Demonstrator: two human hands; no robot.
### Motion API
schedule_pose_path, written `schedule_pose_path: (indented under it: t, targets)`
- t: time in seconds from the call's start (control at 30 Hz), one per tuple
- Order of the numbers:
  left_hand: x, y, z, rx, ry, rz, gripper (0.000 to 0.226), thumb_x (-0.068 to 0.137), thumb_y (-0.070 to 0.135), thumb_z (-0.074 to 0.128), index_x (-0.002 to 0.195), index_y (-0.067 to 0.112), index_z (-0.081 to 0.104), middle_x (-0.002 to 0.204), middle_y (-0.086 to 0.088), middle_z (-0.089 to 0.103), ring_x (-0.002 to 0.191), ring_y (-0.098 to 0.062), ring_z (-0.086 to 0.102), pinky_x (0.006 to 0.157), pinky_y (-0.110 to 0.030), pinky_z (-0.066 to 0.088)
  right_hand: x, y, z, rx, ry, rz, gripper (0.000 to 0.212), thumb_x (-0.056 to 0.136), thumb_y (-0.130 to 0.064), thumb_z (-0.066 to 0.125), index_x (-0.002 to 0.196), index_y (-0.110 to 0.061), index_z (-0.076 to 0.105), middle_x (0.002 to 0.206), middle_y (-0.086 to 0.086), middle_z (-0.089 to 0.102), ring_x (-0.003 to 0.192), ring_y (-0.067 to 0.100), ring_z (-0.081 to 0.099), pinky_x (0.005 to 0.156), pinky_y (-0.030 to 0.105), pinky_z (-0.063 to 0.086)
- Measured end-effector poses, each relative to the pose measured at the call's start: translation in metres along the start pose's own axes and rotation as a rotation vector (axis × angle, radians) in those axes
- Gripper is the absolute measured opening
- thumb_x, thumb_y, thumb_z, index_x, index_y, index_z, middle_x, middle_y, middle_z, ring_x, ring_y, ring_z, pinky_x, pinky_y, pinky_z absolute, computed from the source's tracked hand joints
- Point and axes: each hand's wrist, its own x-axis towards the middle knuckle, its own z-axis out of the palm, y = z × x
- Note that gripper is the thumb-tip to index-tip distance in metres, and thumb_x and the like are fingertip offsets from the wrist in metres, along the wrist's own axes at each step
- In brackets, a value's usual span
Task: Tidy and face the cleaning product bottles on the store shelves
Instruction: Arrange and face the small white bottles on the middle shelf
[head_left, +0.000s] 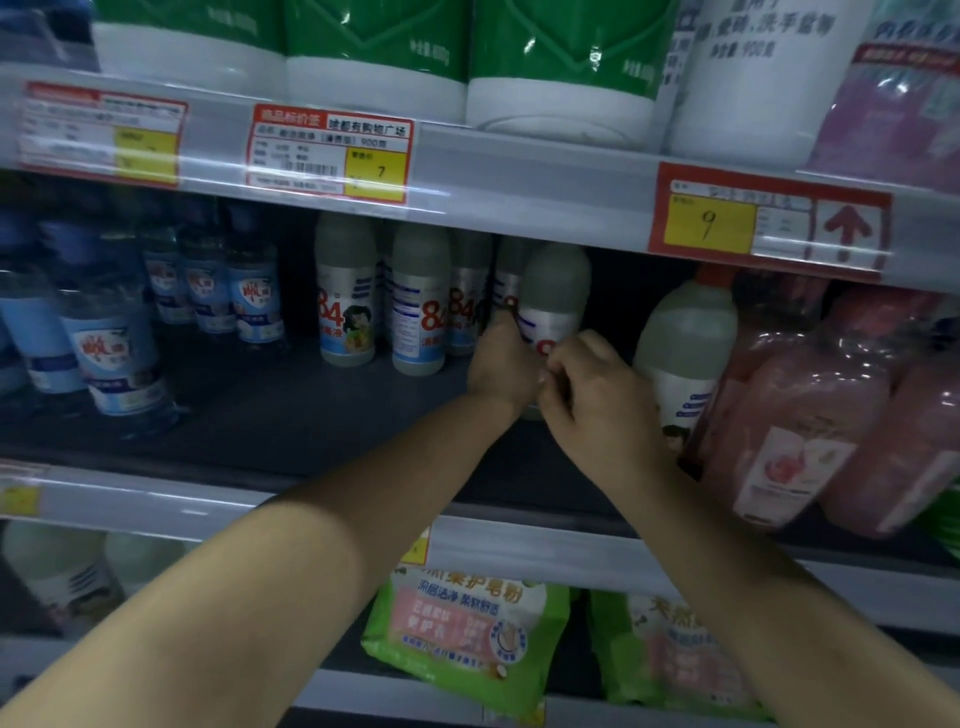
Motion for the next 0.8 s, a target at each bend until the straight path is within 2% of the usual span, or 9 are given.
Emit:
schedule_pose_path:
  t: [0.1,0.17,0.27,0.37,0.53,0.63,0.7,0.8]
  targets:
    - [0.011,-0.008,-0.008,-0.042,0.098,-0.045,0.038,0.074,0.017,0.073,0.101,0.004,0.049,0.106,-0.011,0.063,0.099,-0.023,0.06,0.076,-0.029,0.048,0.005,0.001,0.001,0.02,-0.002,-0.001,0.024,0.082,-0.021,0.04,0.069,-0.004,0.052,0.075,0.012,0.055,0.054,0.022,0.052,0.048,0.023,0.032]
    - [0.019,-0.014,-0.014,0.006,0.146,-0.076,0.04,0.068,0.022,0.077,0.096,0.004,0.054,0.101,-0.011,0.066,0.094,-0.024,0.063,0.074,-0.03,0.051,0.007,0.001,0.003,0.014,-0.006,-0.009,0.025,0.082,-0.022,0.041,0.069,-0.004,0.051,0.074,0.012,0.055,0.053,0.021,0.051,0.049,0.022,0.03]
    - [0.027,-0.018,-0.022,0.132,0.19,-0.079,0.05,0.068,0.029,0.077,0.105,0.001,0.057,0.107,-0.017,0.065,0.099,-0.03,0.062,0.081,-0.041,0.053,0.009,0.001,0.007,0.006,-0.023,-0.035,0.026,0.084,-0.022,0.04,0.068,-0.004,0.051,0.073,0.011,0.054,0.051,0.021,0.05,0.046,0.022,0.031]
    - [0.034,-0.021,-0.027,0.172,0.222,-0.063,0.06,0.068,0.031,0.077,0.114,0.004,0.049,0.113,-0.015,0.063,0.103,-0.03,0.06,0.082,-0.041,0.053,0.009,0.001,0.012,0.02,-0.037,-0.047,0.027,0.084,-0.022,0.04,0.069,-0.004,0.051,0.072,0.011,0.054,0.051,0.022,0.05,0.044,0.024,0.035]
    - [0.038,-0.026,-0.021,0.235,0.191,-0.028,0.051,0.072,0.03,0.074,0.109,0.0,0.055,0.11,-0.017,0.064,0.1,-0.031,0.061,0.081,-0.041,0.053,0.012,0.004,0.025,0.042,-0.071,0.044,0.024,0.087,-0.021,0.043,0.072,-0.004,0.052,0.073,0.013,0.054,0.056,0.024,0.052,0.047,0.027,0.035]
    - [0.037,-0.03,-0.015,0.287,0.219,-0.049,0.05,0.073,0.033,0.072,0.108,0.0,0.056,0.105,-0.019,0.064,0.096,-0.033,0.062,0.076,-0.04,0.054,0.016,0.007,0.038,0.106,-0.152,0.205,0.009,0.09,-0.009,0.049,0.089,-0.001,0.054,0.089,0.016,0.057,0.077,0.028,0.057,0.059,0.028,0.034]
    - [0.037,-0.031,-0.014,0.296,0.23,-0.042,0.052,0.074,0.033,0.071,0.109,-0.001,0.055,0.106,-0.02,0.063,0.096,-0.034,0.062,0.075,-0.041,0.054,0.018,0.008,0.047,0.15,-0.218,0.319,0.021,0.091,-0.007,0.047,0.111,-0.001,0.05,0.107,0.016,0.057,0.092,0.028,0.057,0.066,0.027,0.038]
    - [0.038,-0.029,-0.014,0.335,0.189,-0.044,0.052,0.078,0.033,0.069,0.112,-0.003,0.052,0.11,-0.022,0.06,0.1,-0.035,0.06,0.078,-0.041,0.053,0.021,0.012,0.062,0.222,-0.335,0.451,0.046,0.093,-0.006,0.046,0.137,-0.004,0.033,0.122,0.017,0.054,0.105,0.028,0.056,0.077,0.027,0.042]
